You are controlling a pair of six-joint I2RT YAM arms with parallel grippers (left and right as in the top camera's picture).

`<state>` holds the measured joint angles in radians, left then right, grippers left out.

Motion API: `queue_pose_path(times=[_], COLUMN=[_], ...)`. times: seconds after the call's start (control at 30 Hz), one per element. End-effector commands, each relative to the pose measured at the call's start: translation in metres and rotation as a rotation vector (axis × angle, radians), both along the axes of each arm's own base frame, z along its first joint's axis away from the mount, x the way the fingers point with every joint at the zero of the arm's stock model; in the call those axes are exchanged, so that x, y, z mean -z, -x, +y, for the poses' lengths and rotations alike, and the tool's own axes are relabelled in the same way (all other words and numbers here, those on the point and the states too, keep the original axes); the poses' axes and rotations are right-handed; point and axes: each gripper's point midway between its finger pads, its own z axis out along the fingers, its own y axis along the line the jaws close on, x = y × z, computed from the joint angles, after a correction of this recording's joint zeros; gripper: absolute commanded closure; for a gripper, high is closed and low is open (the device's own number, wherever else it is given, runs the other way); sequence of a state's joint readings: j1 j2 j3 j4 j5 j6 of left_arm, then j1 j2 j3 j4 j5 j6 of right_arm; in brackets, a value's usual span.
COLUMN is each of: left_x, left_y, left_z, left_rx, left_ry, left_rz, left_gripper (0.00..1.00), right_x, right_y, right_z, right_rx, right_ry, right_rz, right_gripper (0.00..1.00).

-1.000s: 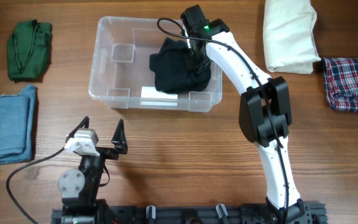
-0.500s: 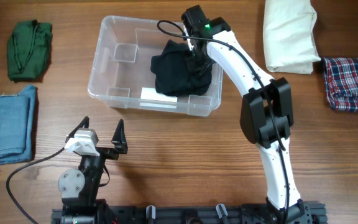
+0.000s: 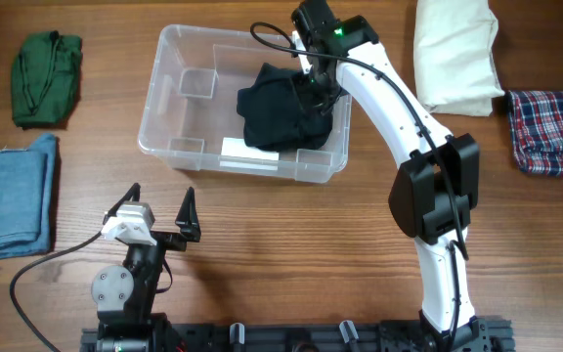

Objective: Pack container
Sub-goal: 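Open the right gripper and smooth the black garment inside the bin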

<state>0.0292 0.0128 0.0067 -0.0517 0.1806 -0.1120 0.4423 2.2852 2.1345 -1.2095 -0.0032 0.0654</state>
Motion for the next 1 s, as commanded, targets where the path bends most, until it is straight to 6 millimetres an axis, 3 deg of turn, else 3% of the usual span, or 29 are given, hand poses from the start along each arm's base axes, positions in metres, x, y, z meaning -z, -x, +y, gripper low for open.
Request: queue_pose_path(times=[0.0,0.37,0.77,0.97], left_x=[0.001,0.001,0.001,0.001], left_y=[0.000,0.000,0.000,0.000], left_z=[0.002,0.002,0.002,0.002], left_rx=[-0.008,-0.008,-0.008,-0.008], left_ry=[0.008,0.008,0.008,0.008], left_rz=[0.003,0.003,0.003,0.003], left_gripper=[0.00,0.00,0.00,0.00], right_x=[-0.012,-0.008,-0.006,0.022], right_y=[0.009,0.012,0.009,0.013], right_z=[0.002,-0.021,-0.024,-0.020], right_rx=[-0.023,0.019,0.044,0.034], right_ry=[-0.014,0.111,0.149,0.178], right_rz=[0.008,0.012,-0.008,0.047], right_gripper=[0.96,0.96,0.96,0.96])
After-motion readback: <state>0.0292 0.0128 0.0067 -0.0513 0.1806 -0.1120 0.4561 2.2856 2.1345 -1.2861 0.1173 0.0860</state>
